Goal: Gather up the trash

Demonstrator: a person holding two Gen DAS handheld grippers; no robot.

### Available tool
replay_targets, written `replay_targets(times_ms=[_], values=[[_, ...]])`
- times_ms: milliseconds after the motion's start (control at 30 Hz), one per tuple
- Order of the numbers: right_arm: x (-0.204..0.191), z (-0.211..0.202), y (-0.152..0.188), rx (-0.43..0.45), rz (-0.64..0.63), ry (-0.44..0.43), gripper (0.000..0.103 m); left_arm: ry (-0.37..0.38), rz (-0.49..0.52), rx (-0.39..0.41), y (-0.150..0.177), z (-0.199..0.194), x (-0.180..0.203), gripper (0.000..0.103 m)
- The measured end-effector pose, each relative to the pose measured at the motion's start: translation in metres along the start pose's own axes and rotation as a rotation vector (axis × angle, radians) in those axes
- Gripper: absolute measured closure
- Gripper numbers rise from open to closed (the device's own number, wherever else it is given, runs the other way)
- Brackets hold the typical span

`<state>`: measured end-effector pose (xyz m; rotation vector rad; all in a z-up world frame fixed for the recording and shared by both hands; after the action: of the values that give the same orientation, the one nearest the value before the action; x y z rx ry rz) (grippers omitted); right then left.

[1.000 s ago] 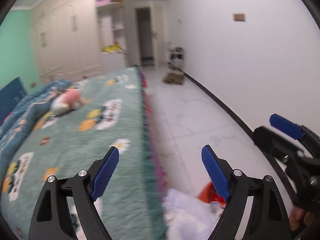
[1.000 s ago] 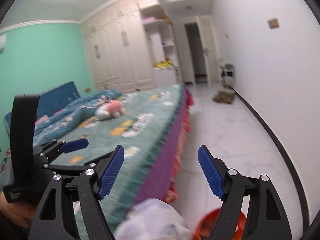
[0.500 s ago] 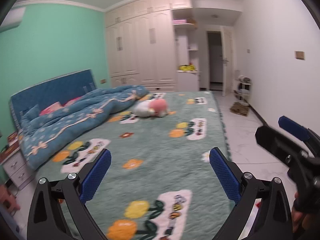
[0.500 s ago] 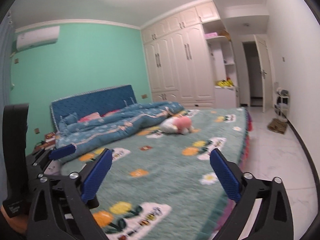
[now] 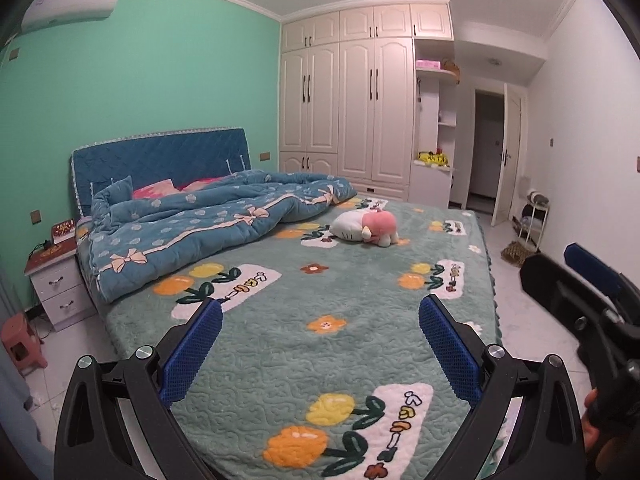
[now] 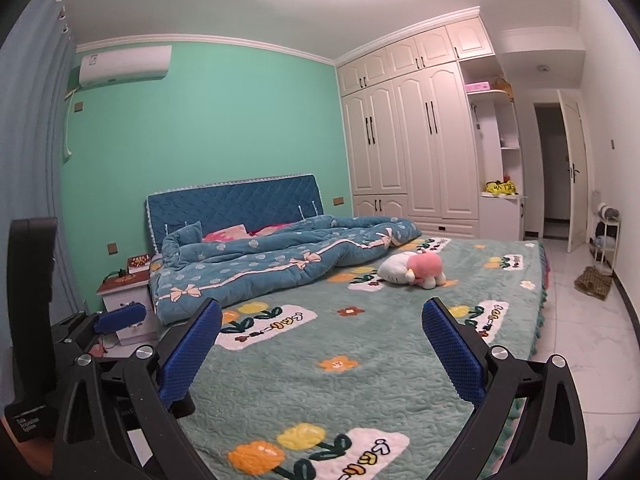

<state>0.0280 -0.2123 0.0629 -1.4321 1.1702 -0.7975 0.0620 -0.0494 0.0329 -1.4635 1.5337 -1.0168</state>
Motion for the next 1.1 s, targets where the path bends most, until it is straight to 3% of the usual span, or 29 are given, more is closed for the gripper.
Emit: replay_targets(times_ms=[167, 500, 1100], values=[[-0.013, 0.002, 0.003, -0.009, -0.017, -0.003, 0.005, -0.024, 0.024, 0.024, 0.005, -0.004, -0.004, 0.006], [-0.019, 0.008, 0.008, 0.007, -0.026, -0.015, 0.005, -0.115, -0.035, 0.059, 0.007, -0.015, -0.038, 0.006], [-0.015, 0.012, 0.006, -0.003, -0.014, -0.013, 0.005, -0.116, -0.036, 0.054, 0.005, -0.014, -0.043, 0.006]])
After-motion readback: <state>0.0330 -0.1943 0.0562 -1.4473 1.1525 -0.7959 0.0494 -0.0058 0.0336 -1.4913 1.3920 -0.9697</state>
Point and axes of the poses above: each gripper's, at about its wrist camera, not at the fingertips, and z roughly the way its jaws point, x to its right, y to its underside, the point moved 4 cm from there along z, roughly the way its jaws point, and after that the axes turned 3 degrees about -y, right-handed, at the moved point
